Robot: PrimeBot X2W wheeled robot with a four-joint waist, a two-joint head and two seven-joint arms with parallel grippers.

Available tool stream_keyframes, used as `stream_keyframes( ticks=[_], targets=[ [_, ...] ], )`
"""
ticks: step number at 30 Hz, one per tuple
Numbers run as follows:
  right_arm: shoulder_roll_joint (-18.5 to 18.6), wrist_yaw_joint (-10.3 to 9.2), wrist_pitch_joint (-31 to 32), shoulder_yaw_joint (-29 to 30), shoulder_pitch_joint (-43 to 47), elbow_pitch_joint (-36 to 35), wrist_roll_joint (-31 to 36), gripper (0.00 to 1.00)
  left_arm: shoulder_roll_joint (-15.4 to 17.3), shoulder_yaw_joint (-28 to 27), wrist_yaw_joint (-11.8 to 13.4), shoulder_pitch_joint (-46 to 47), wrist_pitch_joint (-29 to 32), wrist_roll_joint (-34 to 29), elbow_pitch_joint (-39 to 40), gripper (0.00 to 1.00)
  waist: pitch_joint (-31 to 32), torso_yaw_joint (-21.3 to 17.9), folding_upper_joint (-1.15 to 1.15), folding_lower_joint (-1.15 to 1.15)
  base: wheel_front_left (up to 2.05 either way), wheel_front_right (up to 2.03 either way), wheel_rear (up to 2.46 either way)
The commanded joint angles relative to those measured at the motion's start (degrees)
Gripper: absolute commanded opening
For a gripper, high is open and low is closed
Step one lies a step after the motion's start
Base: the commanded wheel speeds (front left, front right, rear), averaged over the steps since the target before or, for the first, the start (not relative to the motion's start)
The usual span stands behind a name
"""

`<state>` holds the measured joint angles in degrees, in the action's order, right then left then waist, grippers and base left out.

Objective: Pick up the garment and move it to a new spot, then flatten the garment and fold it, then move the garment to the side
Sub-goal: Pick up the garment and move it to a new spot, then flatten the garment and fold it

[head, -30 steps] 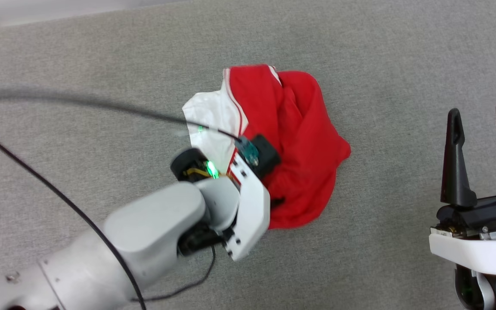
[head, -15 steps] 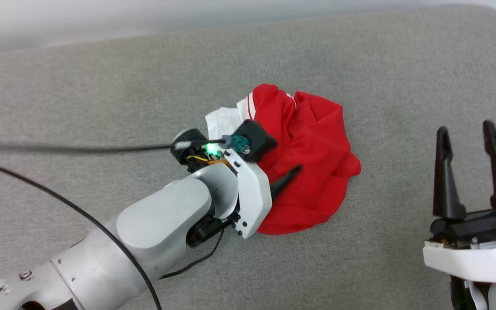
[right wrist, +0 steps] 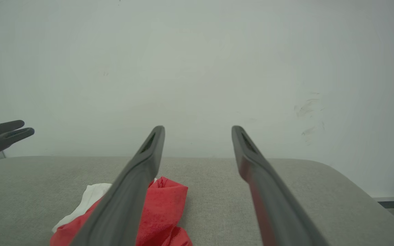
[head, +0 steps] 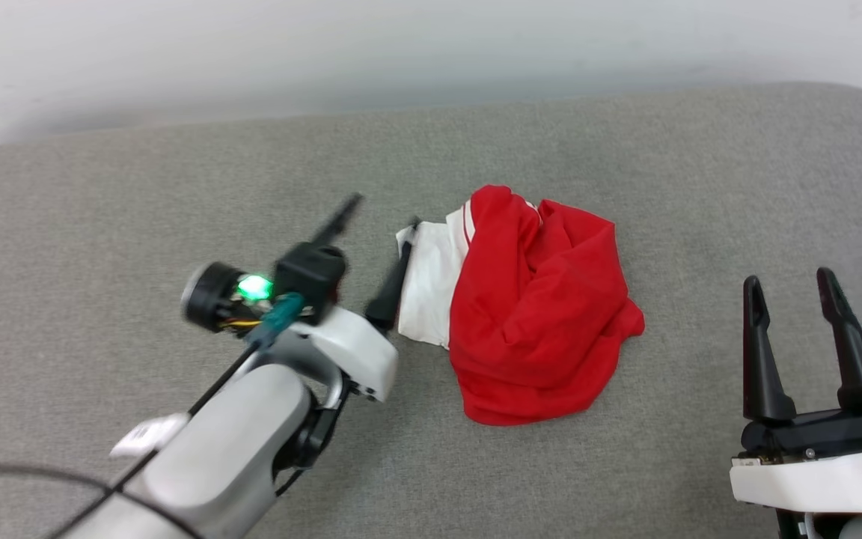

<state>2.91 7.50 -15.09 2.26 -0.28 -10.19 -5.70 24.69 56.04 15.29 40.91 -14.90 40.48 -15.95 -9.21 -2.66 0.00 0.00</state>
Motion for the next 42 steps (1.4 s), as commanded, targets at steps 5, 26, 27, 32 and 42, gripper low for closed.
stream_keyframes(
  ticks=[5,26,27,32,42],
  targets=[
    [-0.05,-0.02,-0.12,0.38,1.58,1.39,-0.02,1.00,0.53,-11.95,6.40,-10.98,-0.28,-8.04,7.32,1.00,1.88,1.48,0.00,0.00,0.00,0.00,0.00],
    [-0.04,-0.02,-0.12,-0.40,6.33,6.27,-4.86,1.00,-10.90,-42.43,4.39,-44.33,-0.30,-28.50,19.48,1.00,7.24,2.10,0.00,0.00,0.00,0.00,0.00],
    [-0.04,-0.02,-0.12,-0.41,6.54,6.38,-4.91,1.00,-11.33,-43.15,3.92,-45.17,-0.30,-29.36,19.52,1.00,7.61,2.06,0.00,0.00,0.00,0.00,0.00],
    [-0.05,-0.02,-0.12,-0.73,8.19,7.42,-5.93,1.00,-14.27,-45.76,1.00,-48.47,-0.30,-31.57,20.22,1.00,8.74,2.20,0.00,0.00,0.00,0.00,0.00],
    [-0.04,-0.02,-0.12,-1.89,9.76,7.78,-6.65,1.00,-18.05,-50.12,-4.32,-52.46,-0.30,-34.81,19.41,1.00,10.35,2.05,0.00,0.00,0.00,0.00,0.00]
  ],
)
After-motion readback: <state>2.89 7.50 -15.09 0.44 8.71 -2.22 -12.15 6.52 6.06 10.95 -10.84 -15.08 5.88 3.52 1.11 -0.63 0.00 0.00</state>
